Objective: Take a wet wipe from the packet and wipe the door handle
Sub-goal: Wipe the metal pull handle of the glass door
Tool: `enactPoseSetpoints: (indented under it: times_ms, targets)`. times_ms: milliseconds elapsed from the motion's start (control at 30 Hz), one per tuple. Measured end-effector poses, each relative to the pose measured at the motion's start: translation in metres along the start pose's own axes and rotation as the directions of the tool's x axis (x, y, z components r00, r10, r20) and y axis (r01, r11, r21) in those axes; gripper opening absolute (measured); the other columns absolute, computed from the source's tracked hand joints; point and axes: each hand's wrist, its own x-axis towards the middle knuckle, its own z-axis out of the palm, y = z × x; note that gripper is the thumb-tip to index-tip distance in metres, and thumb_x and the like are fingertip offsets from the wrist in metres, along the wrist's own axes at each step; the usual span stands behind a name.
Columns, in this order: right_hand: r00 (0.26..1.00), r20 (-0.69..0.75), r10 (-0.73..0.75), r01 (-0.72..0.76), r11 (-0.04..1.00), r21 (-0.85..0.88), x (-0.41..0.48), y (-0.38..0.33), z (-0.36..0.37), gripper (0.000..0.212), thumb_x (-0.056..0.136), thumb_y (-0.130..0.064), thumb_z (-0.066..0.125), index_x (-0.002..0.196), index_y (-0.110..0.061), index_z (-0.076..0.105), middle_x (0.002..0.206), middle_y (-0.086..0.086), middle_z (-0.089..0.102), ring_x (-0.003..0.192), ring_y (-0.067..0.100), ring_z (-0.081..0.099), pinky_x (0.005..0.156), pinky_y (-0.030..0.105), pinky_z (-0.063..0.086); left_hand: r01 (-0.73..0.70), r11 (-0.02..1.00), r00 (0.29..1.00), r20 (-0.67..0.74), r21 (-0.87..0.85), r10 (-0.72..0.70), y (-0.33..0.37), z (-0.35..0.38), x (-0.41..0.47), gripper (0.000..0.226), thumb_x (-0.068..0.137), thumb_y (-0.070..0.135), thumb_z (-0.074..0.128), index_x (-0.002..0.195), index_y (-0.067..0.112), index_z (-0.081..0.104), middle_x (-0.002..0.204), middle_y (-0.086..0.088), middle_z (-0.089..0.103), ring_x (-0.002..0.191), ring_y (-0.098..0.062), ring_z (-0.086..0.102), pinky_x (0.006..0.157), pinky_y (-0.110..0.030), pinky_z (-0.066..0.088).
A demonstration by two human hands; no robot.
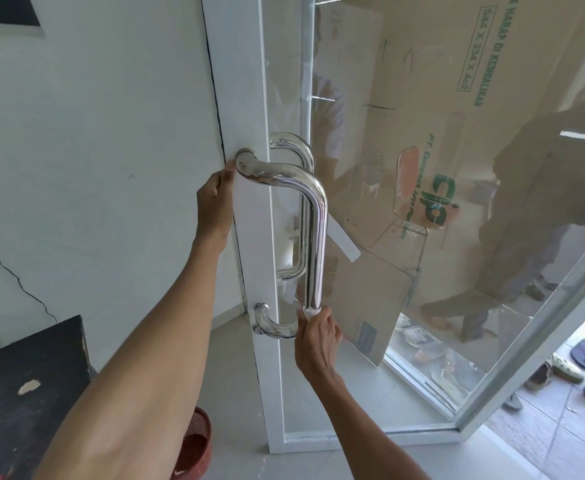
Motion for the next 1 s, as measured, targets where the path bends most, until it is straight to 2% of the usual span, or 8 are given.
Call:
enactPoseSetpoints:
  times_ms: [133, 267, 333, 467, 633, 800, 900, 1000]
  targets:
    - [0.986, -0.123, -0.112, 0.117, 0.993, 0.034, 0.017, -0.029, -0.022, 0.017, 0.096, -0.036, 0.038, 0.092, -0.021, 0.033, 0.083, 0.001, 0.049, 0.079, 0.023, 0.046, 0.086, 0.040, 0.039, 0.019, 1.000, 0.999, -0.033, 0.021, -0.018, -0.012, 0.004, -0.006, 0.045, 0.097, 0.050, 0.045, 0.067, 0.018, 0.039, 0.064, 0.005, 0.028, 0.057, -0.010, 0.026, 0.053, -0.025, 0.024]
    - [0.941, -0.275, -0.199, 0.214, 0.976, 0.025, 0.036, -0.051, -0.032, 0.023, 0.099, -0.039, 0.036, 0.100, -0.016, 0.037, 0.081, 0.001, 0.050, 0.074, 0.021, 0.043, 0.081, 0.034, 0.035, 0.027, 0.999, 0.999, -0.045, 0.042, -0.025, -0.023, 0.007, -0.009, 0.051, 0.098, 0.054, 0.039, 0.091, 0.006, 0.055, 0.074, -0.001, 0.040, 0.063, -0.011, 0.034, 0.063, -0.028, 0.032]
    - [0.949, -0.252, -0.190, 0.201, 0.979, 0.019, 0.034, -0.042, -0.024, 0.025, 0.100, -0.043, 0.031, 0.100, -0.018, 0.034, 0.079, 0.000, 0.050, 0.071, 0.021, 0.043, 0.082, 0.037, 0.038, 0.021, 0.998, 0.999, -0.036, 0.052, -0.019, -0.027, 0.006, -0.011, 0.048, 0.098, 0.054, 0.038, 0.087, 0.010, 0.054, 0.070, 0.003, 0.038, 0.062, -0.011, 0.034, 0.063, -0.028, 0.032]
    - [0.992, -0.122, -0.013, 0.020, 0.998, 0.056, 0.005, -0.008, 0.009, 0.030, 0.098, -0.046, 0.030, 0.106, -0.017, 0.035, 0.084, -0.003, 0.055, 0.078, 0.020, 0.051, 0.090, 0.046, 0.041, 0.010, 0.996, 1.000, 0.011, 0.094, -0.011, -0.035, 0.004, -0.014, 0.040, 0.100, 0.049, 0.038, 0.070, 0.023, 0.042, 0.068, 0.006, 0.038, 0.064, -0.011, 0.036, 0.065, -0.028, 0.033]
    - [0.959, 0.095, 0.266, -0.281, 0.935, 0.218, -0.009, -0.003, 0.024, 0.024, 0.099, -0.038, 0.036, 0.093, -0.017, 0.029, 0.086, 0.005, 0.062, 0.081, 0.030, 0.060, 0.083, 0.047, 0.048, 0.046, 0.990, 0.995, 0.080, 0.135, -0.057, -0.046, 0.000, -0.013, 0.042, 0.099, 0.054, 0.036, 0.080, 0.018, 0.046, 0.081, -0.004, 0.044, 0.075, -0.017, 0.041, 0.072, -0.032, 0.036]
    - [0.957, -0.145, 0.250, -0.216, 0.952, 0.217, 0.010, -0.028, 0.016, 0.022, 0.096, -0.022, 0.050, 0.110, -0.007, 0.041, 0.090, 0.004, 0.059, 0.085, 0.027, 0.060, 0.080, 0.045, 0.048, 0.069, 0.990, 0.992, 0.099, 0.119, -0.081, -0.052, 0.002, -0.014, 0.042, 0.101, 0.053, 0.033, 0.096, 0.015, 0.050, 0.089, 0.000, 0.049, 0.081, -0.012, 0.045, 0.075, -0.023, 0.039]
    - [0.923, -0.179, 0.340, -0.295, 0.925, 0.239, 0.004, -0.032, 0.020, 0.021, 0.096, -0.018, 0.050, 0.108, -0.003, 0.043, 0.091, 0.009, 0.058, 0.085, 0.032, 0.059, 0.079, 0.045, 0.048, 0.065, 0.990, 0.992, 0.099, 0.123, -0.078, -0.053, 0.003, -0.016, 0.040, 0.102, 0.051, 0.032, 0.096, 0.015, 0.049, 0.087, 0.004, 0.048, 0.078, -0.007, 0.045, 0.074, -0.018, 0.038]
    - [0.850, 0.100, 0.517, -0.502, 0.738, 0.452, -0.014, -0.035, 0.042, 0.028, 0.100, -0.022, 0.042, 0.114, 0.001, 0.048, 0.115, 0.011, 0.051, 0.102, 0.029, 0.056, 0.090, 0.033, 0.043, 0.080, 0.990, 0.991, 0.099, 0.120, -0.092, -0.052, 0.002, -0.017, 0.040, 0.102, 0.051, 0.032, 0.099, 0.015, 0.050, 0.084, 0.005, 0.047, 0.076, -0.005, 0.045, 0.072, -0.018, 0.038]
